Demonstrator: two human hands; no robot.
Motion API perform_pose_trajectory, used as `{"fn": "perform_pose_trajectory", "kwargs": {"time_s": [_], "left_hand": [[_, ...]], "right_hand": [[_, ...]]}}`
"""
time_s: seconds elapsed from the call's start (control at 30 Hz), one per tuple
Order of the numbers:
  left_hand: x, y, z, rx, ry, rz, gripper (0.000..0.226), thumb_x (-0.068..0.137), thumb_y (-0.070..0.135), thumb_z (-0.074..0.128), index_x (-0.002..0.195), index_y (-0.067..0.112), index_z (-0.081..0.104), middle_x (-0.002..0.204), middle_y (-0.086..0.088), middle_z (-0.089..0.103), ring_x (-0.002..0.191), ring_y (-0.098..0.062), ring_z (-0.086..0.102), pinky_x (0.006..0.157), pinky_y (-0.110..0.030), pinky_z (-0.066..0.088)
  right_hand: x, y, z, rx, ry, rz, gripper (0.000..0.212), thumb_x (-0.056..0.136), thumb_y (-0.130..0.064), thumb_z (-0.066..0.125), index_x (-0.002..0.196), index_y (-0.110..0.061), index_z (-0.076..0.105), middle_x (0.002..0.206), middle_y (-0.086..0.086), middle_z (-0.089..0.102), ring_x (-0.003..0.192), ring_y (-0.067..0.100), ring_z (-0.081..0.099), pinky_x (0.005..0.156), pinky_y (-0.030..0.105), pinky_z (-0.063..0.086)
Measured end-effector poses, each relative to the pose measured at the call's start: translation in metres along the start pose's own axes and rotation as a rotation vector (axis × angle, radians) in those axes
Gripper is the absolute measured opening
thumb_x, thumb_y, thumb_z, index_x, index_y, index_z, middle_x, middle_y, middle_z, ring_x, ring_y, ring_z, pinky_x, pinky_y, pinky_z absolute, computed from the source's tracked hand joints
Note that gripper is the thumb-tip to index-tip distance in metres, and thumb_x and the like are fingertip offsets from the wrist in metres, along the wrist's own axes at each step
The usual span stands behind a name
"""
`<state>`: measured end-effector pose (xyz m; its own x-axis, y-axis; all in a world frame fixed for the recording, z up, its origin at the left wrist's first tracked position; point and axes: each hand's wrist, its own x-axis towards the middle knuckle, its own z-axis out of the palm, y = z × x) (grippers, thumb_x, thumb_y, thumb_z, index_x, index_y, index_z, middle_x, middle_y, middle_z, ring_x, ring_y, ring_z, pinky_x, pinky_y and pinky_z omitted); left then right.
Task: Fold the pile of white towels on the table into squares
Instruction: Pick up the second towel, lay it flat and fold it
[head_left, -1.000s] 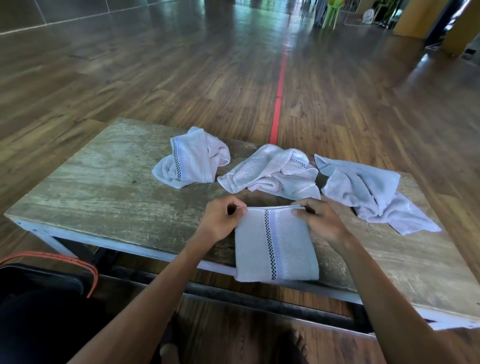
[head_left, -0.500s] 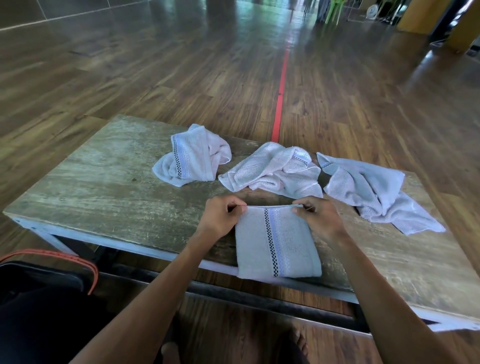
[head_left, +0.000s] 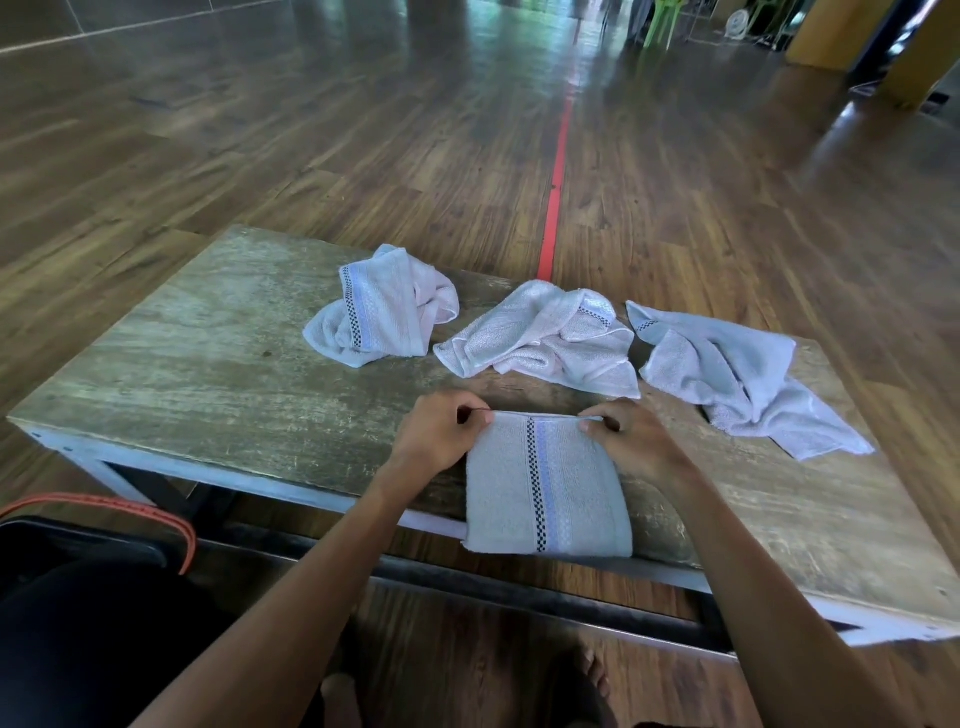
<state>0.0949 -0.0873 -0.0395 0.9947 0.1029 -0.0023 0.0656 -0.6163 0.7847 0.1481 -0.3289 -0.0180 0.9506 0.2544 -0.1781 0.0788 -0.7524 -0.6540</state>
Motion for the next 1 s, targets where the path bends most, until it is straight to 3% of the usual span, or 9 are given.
{"fn": "perform_pose_trajectory", "kwargs": {"time_s": [0.1, 0.2, 0.33, 0.4, 0.53, 0.67, 0.83, 1.0], "left_hand": [[-0.007, 0.009, 0.001, 0.099, 0.100, 0.055, 0.017, 0.089, 0.033, 0.058, 0.103, 0.032, 0.068, 0.102, 0.013, 0.069, 0.090, -0.010, 0.062, 0.089, -0.038, 0.049], [-0.008, 0.018, 0.000, 0.251, 0.125, 0.141, 0.018, 0.090, 0.033, 0.058, 0.104, 0.033, 0.068, 0.108, 0.015, 0.066, 0.096, -0.010, 0.059, 0.099, -0.038, 0.036], [-0.006, 0.023, 0.003, 0.375, 0.070, 0.186, 0.018, 0.092, 0.035, 0.055, 0.105, 0.033, 0.067, 0.110, 0.015, 0.063, 0.102, -0.008, 0.055, 0.094, -0.030, 0.021], [-0.003, 0.027, 0.005, 0.399, 0.047, 0.208, 0.016, 0.092, 0.035, 0.055, 0.102, 0.033, 0.068, 0.108, 0.016, 0.063, 0.102, -0.007, 0.054, 0.097, -0.032, 0.023], [0.005, 0.029, 0.005, 0.403, 0.002, 0.202, 0.013, 0.091, 0.028, 0.056, 0.089, 0.031, 0.068, 0.096, 0.017, 0.066, 0.096, -0.005, 0.056, 0.096, -0.031, 0.022], [0.007, 0.023, 0.010, 0.381, -0.020, 0.174, 0.014, 0.093, 0.022, 0.049, 0.088, 0.028, 0.062, 0.091, 0.014, 0.065, 0.090, -0.008, 0.058, 0.099, -0.033, 0.026], [0.009, 0.017, 0.014, 0.298, 0.031, 0.137, 0.015, 0.093, 0.021, 0.047, 0.092, 0.026, 0.061, 0.091, 0.012, 0.067, 0.086, -0.012, 0.059, 0.090, -0.031, 0.026], [0.013, 0.015, 0.018, 0.263, 0.057, 0.096, 0.012, 0.093, 0.027, 0.052, 0.092, 0.026, 0.064, 0.090, 0.012, 0.069, 0.090, -0.012, 0.061, 0.099, -0.034, 0.030]], "right_hand": [[-0.007, -0.001, 0.002, 0.048, 0.103, -0.037, 0.026, 0.089, -0.028, 0.063, 0.113, -0.019, 0.062, 0.109, -0.003, 0.056, 0.104, 0.012, 0.053, 0.088, 0.028, 0.043], [-0.011, 0.001, -0.001, 0.068, 0.143, -0.034, 0.018, 0.082, -0.030, 0.070, 0.095, -0.020, 0.061, 0.096, -0.003, 0.064, 0.092, 0.011, 0.060, 0.082, 0.031, 0.051], [-0.012, -0.002, -0.009, 0.035, 0.144, -0.053, 0.013, 0.081, -0.020, 0.072, 0.081, -0.022, 0.060, 0.086, -0.003, 0.065, 0.085, 0.013, 0.062, 0.070, 0.025, 0.050], [-0.013, -0.007, -0.011, 0.057, 0.139, -0.079, 0.014, 0.082, -0.019, 0.072, 0.078, -0.023, 0.059, 0.088, -0.004, 0.065, 0.085, 0.010, 0.061, 0.066, 0.020, 0.044], [-0.014, -0.012, -0.013, 0.211, 0.096, -0.104, 0.009, 0.083, -0.019, 0.071, 0.083, -0.017, 0.062, 0.100, -0.013, 0.064, 0.092, 0.000, 0.059, 0.072, 0.017, 0.041], [-0.011, -0.007, -0.009, 0.272, 0.050, -0.094, 0.008, 0.083, -0.018, 0.070, 0.081, -0.016, 0.063, 0.096, -0.009, 0.069, 0.091, 0.004, 0.063, 0.077, 0.022, 0.045], [-0.009, 0.001, -0.006, 0.267, 0.102, -0.054, 0.012, 0.084, -0.024, 0.069, 0.077, -0.023, 0.060, 0.086, -0.006, 0.070, 0.086, 0.011, 0.064, 0.077, 0.031, 0.048], [-0.005, 0.002, 0.000, 0.222, 0.132, 0.002, 0.011, 0.085, -0.024, 0.068, 0.083, -0.019, 0.058, 0.093, -0.001, 0.066, 0.091, 0.013, 0.061, 0.067, 0.024, 0.042]]}}
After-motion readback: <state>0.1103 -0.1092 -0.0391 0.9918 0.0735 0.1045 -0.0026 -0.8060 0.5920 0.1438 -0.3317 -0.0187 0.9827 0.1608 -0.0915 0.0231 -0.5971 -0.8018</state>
